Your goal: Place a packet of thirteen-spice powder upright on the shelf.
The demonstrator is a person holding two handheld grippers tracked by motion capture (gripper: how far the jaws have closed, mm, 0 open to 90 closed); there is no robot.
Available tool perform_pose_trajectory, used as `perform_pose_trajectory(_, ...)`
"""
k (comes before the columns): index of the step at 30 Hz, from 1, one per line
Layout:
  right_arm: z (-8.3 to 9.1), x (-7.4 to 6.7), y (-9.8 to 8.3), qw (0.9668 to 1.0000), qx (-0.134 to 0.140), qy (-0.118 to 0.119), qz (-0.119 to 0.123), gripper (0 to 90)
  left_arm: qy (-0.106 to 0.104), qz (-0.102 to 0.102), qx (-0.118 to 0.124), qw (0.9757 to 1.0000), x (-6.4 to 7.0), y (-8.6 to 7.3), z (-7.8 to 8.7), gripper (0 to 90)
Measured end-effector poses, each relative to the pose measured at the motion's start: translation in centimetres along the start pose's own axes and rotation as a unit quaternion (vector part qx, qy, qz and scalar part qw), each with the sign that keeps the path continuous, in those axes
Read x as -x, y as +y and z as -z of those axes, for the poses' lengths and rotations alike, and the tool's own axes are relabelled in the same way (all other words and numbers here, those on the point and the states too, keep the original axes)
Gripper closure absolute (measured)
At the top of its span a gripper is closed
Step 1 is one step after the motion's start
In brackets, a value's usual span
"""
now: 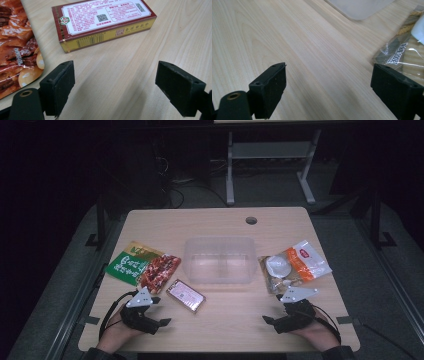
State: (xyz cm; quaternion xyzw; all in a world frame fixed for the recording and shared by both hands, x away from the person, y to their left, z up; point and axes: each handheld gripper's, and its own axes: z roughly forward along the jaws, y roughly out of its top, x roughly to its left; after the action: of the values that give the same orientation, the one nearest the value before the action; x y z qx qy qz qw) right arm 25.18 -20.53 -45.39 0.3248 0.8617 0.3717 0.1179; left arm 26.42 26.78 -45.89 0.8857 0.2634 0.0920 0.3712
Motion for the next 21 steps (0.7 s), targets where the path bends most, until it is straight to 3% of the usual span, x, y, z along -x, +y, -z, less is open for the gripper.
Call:
perform_pose_trajectory(7, 0.0, 0.2, -0.1, 1.0, -0.001, 0.002, -0.002, 13.1, 0.001, 0.008, -0.005, 1.0, -0.1, 0.3, 0.1, 21.4)
perform_pose_trajectory(14, -0.1, 0.4, 0.2, 0.9999, -0.003, 0.006, -0.009, 13.6, -0.006, 0.021, 0.004, 0.9998, -0.6, 1.1, 0.7, 45.8)
perform_pose_trajectory(16, -0.2, 0.4, 0.4, 0.9999, -0.011, 0.007, -0.009, 14.0, -0.008, 0.034, 0.007, 0.9994, -1.0, 1.5, 0.9, 52.2)
perform_pose_trajectory(19, -0.2, 0.5, 0.6, 0.9998, -0.018, 0.003, -0.011, 14.0, -0.009, 0.039, 0.007, 0.9992, -1.4, 1.8, 0.8, 57.8)
perform_pose_trajectory(21, -0.5, 0.6, 0.8, 0.9995, -0.018, 0.012, -0.022, 14.2, -0.007, 0.042, 0.006, 0.9991, -1.6, 2.1, 0.9, 66.1)
